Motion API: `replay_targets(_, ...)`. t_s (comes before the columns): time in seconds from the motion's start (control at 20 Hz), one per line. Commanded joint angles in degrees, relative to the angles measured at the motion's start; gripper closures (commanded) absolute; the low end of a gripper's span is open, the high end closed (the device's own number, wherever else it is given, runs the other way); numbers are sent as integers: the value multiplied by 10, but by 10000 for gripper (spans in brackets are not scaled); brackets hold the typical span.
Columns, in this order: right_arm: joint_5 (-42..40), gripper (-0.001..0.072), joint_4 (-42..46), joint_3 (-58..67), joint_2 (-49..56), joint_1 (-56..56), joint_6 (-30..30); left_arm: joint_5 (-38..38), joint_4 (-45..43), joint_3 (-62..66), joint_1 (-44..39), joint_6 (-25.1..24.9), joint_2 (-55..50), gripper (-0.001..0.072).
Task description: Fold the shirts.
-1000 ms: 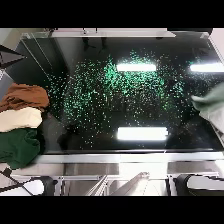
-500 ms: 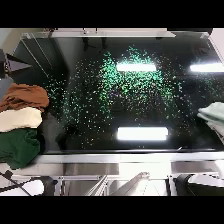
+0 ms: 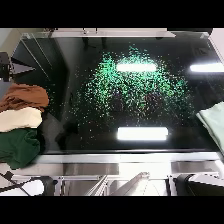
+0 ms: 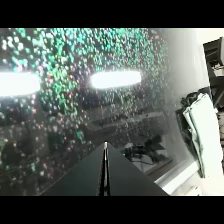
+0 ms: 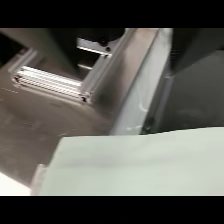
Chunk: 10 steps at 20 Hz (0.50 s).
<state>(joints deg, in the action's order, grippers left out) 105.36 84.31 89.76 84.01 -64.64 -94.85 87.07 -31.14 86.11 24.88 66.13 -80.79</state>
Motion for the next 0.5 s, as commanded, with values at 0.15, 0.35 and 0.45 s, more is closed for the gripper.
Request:
replay_targets(0.15,-57,693,-296,31,-13,97,12,23,54,98,-1,-6,3,697)
replay_targets(0.35,-134,694,-298,-31,-99,289,56,51,52,67,-1,-1,86,697)
replay_targets(0.45,-199,693,-308,-123,-187,413,57,35,52,-83,-8,-7,184,697)
